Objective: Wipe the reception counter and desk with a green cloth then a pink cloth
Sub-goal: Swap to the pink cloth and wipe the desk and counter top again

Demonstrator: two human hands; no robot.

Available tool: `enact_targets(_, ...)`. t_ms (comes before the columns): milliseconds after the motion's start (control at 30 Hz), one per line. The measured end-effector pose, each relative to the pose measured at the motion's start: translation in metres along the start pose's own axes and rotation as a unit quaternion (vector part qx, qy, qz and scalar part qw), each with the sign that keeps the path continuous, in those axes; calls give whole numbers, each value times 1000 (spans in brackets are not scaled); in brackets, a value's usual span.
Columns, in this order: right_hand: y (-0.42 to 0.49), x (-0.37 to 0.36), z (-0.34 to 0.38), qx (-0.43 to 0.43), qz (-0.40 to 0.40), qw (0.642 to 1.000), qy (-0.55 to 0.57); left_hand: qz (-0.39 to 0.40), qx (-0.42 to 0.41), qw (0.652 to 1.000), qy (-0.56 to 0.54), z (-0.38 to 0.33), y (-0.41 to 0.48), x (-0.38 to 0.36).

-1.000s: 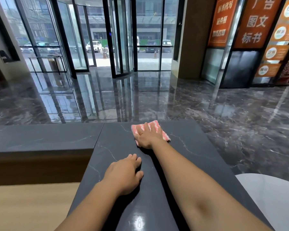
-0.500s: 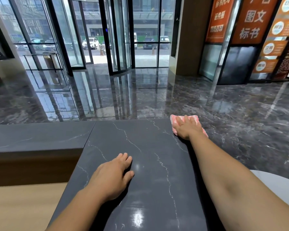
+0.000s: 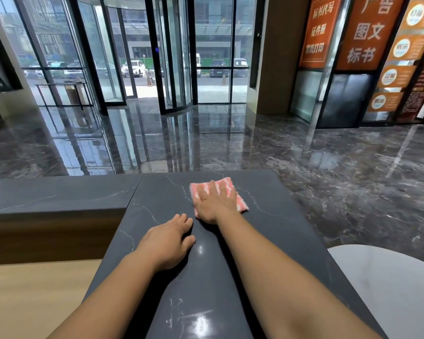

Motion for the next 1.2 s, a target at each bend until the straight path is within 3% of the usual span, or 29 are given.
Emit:
enact_targets(100, -6, -6, 27, 49, 1, 999, 24, -6, 8, 1000, -14, 0, -2, 2)
enact_targets(233, -8, 0, 0, 63, -2, 998, 1, -1, 5, 1000, -7, 1, -4, 0)
enact_targets(467, -23, 12, -115, -80, -44, 996, -16, -17, 3, 1000, -18, 1, -8, 2)
enact_targets(633, -49, 21, -135, -144, -33, 989, -26, -44, 8, 996, -73, 18, -21, 8)
enact_targets(867, -67, 17, -74, -177, -39, 983, -27, -10, 59, 998, 3, 67, -60, 23)
enact_targets(1200, -110, 3, 79, -55, -14, 998, -17, 24, 34, 998, 44, 56, -79, 26)
Point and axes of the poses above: each hand's wrist, its own y-axis towards the middle knuckle, its own x-axis out of the back of the hand, z = x × y, the point moved 3 cm from there along y, towards the middle knuckle, and after that the axes turned 15 degrees about -z, right-handed, at the moved point
